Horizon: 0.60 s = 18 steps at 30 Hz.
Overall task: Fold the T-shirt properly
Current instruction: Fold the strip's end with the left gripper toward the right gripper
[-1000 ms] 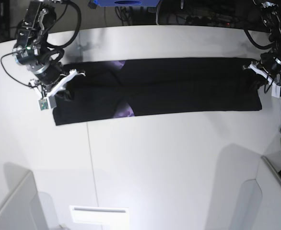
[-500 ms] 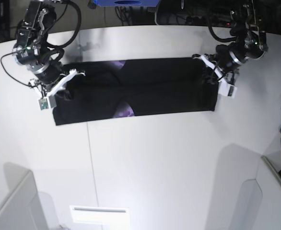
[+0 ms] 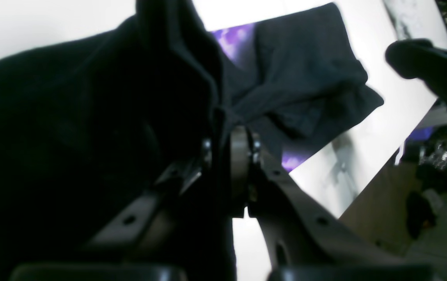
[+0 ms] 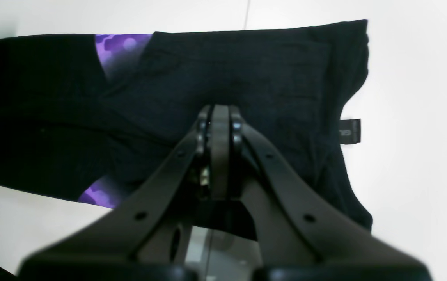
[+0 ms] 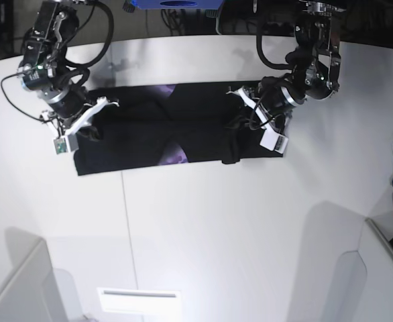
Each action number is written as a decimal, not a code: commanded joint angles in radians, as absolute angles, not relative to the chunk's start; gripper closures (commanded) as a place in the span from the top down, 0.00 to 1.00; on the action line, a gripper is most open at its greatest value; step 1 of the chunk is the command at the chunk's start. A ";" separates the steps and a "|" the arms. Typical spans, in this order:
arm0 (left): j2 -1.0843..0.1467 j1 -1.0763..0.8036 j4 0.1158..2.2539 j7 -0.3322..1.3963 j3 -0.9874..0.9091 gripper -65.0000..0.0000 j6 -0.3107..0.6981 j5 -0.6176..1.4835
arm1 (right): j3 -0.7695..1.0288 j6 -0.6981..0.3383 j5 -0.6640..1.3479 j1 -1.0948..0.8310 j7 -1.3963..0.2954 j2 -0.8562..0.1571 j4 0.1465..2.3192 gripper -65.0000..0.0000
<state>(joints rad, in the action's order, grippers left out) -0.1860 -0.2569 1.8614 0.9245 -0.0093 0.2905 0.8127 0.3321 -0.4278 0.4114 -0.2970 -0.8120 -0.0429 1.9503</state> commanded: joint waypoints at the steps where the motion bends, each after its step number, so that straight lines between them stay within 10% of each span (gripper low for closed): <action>1: -0.177 -0.239 1.876 0.901 -0.008 0.00 0.298 0.832 | 0.340 -0.433 0.423 -0.291 -0.791 -0.033 1.968 0.00; 18: -0.107 -0.179 1.791 0.977 -0.008 0.00 0.298 0.832 | 0.335 -0.433 0.423 -0.291 -0.791 -0.022 1.968 0.00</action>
